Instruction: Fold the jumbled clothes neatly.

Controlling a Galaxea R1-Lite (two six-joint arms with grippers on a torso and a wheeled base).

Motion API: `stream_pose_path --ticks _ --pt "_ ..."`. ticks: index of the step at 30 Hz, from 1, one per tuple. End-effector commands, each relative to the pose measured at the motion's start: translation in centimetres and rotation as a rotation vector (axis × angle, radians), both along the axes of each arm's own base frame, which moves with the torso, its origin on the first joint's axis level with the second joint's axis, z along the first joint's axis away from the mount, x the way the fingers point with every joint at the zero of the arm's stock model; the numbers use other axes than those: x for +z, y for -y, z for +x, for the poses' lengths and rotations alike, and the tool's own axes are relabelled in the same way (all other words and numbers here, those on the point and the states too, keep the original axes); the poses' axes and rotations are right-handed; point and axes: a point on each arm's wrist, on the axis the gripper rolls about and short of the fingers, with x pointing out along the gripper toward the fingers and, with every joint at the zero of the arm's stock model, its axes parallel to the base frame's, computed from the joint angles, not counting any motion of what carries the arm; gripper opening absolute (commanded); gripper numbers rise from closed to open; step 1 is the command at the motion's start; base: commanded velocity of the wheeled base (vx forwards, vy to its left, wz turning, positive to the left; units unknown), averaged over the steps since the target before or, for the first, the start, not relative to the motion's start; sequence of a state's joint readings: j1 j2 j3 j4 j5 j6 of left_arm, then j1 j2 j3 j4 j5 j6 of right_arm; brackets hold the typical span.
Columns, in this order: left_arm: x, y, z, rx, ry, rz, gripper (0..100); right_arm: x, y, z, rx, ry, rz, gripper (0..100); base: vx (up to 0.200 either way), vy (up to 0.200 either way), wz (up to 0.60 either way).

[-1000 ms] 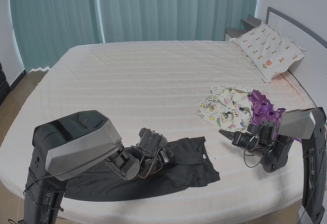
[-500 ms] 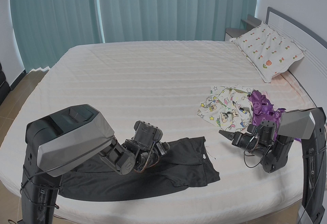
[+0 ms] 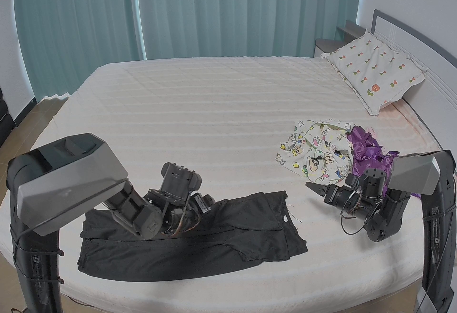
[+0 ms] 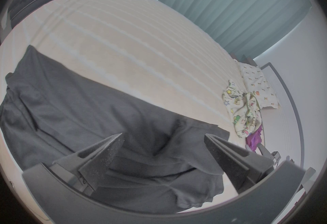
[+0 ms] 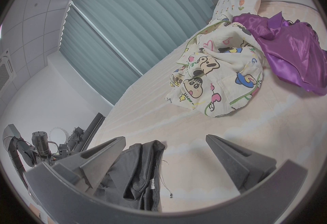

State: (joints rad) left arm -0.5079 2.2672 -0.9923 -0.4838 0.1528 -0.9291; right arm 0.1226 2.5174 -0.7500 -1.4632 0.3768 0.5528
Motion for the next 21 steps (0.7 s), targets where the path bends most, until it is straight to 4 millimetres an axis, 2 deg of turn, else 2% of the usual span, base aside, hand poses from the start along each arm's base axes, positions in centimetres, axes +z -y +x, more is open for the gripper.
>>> stream_pose_path --ticks 1,3,7,12,18,21 --pt "1.5 -3.7 -1.0 0.066 -0.013 -0.009 100 -0.1 -0.1 0.0 0.002 -0.003 0.001 100 0.0 0.2 0.0" --pt "1.8 -5.8 -1.7 0.081 -0.046 -0.036 100 -0.1 -0.1 0.0 0.002 -0.003 0.001 100 0.0 0.2 0.0" --pt "1.9 -8.1 -2.5 0.1 -0.074 -0.072 100 -0.1 -0.1 -0.1 0.002 -0.005 0.0 100 0.0 0.2 0.0" --pt "1.1 -10.1 -3.1 0.149 -0.087 -0.074 100 -0.1 -0.1 -0.1 0.002 -0.005 0.0 100 0.0 0.2 0.0" --pt "-0.2 -11.2 -4.1 0.134 -0.149 -0.097 100 -0.2 -0.1 -0.1 0.002 -0.006 0.0 100 0.0 0.2 0.0" --pt "-0.2 -11.9 -4.0 0.149 -0.15 -0.092 100 -0.1 -0.1 -0.1 0.003 -0.003 0.001 100 0.0 0.0 0.0"
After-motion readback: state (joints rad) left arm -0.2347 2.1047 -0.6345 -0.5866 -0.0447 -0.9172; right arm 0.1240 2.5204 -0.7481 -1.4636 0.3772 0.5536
